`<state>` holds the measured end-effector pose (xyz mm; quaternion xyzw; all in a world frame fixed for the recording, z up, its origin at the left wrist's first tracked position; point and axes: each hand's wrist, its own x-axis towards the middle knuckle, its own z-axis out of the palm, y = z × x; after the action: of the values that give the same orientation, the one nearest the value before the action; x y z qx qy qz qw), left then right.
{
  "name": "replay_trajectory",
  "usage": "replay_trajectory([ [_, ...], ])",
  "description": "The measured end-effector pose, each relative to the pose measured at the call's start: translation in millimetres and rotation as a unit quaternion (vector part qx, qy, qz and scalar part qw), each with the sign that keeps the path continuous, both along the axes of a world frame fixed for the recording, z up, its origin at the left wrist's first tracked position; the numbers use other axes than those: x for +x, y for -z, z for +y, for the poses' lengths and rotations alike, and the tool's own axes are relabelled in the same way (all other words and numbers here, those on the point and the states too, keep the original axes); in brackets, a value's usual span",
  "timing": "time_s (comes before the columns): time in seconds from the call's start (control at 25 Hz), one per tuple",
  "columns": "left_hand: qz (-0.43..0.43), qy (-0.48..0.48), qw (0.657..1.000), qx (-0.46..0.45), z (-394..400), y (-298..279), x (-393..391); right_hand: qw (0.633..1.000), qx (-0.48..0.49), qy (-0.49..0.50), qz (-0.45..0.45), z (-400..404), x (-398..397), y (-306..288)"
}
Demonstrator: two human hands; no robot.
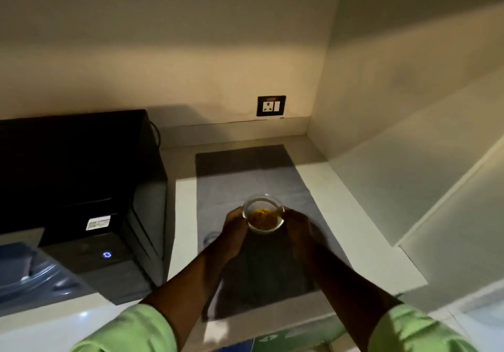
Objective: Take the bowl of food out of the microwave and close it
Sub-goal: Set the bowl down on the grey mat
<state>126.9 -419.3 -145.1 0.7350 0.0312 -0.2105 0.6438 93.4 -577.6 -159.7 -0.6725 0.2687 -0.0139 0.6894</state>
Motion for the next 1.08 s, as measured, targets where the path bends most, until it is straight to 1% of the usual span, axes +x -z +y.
replay_trajectory([
  [0.08,-0.012,0.015,0.999,0.038,-4,10,17,0.999,-0.039,-0.001,-0.015,-5,7,8],
  [0.16,-0.016,0.031,0.998,0.048,-7,19,26,0.997,-0.059,-0.010,-0.044,-3,11,17],
  [0.2,-0.012,0.025,0.999,0.041,-10,23,30,0.998,-0.050,-0.006,-0.047,-3,13,22],
  [0.32,-0.023,-0.050,0.998,0.012,-18,22,33,0.998,-0.026,0.054,-0.030,-7,21,27],
  [0.4,-0.041,-0.041,0.998,0.024,-17,26,34,0.997,-0.051,0.052,-0.006,-8,27,28],
  [0.44,-0.035,-0.022,0.999,0.034,-15,28,34,0.997,-0.064,0.049,0.008,-9,28,27],
  [0.52,0.009,0.010,0.999,0.049,-13,29,38,0.996,-0.062,0.049,0.031,-6,27,23],
  [0.56,0.026,0.012,0.998,0.061,-12,28,38,0.997,-0.056,0.046,0.033,-6,25,23],
  [0.64,0.033,-0.008,0.996,0.080,-9,23,33,0.998,-0.051,0.037,0.027,-4,21,22],
  [0.72,0.045,-0.014,0.995,0.088,2,19,21,0.997,-0.063,0.031,0.014,-2,15,23],
  [0.76,0.047,-0.009,0.996,0.079,8,20,14,0.998,-0.059,0.023,0.008,-1,12,23],
  [0.84,0.050,-0.025,0.997,0.046,18,19,3,0.998,-0.056,0.001,0.038,3,7,12],
  [0.92,0.070,-0.083,0.994,-0.007,22,6,-6,0.995,-0.056,-0.011,0.076,7,2,3],
  [1.0,0.079,-0.124,0.988,-0.055,25,-4,-19,0.989,-0.094,-0.031,0.108,12,-8,-6],
  [1.04,0.066,-0.127,0.989,-0.044,30,-9,-26,0.990,-0.075,-0.039,0.111,19,-17,-10],
  [1.08,0.041,-0.119,0.992,0.000,37,-14,-35,0.992,-0.062,-0.057,0.096,27,-27,-14],
])
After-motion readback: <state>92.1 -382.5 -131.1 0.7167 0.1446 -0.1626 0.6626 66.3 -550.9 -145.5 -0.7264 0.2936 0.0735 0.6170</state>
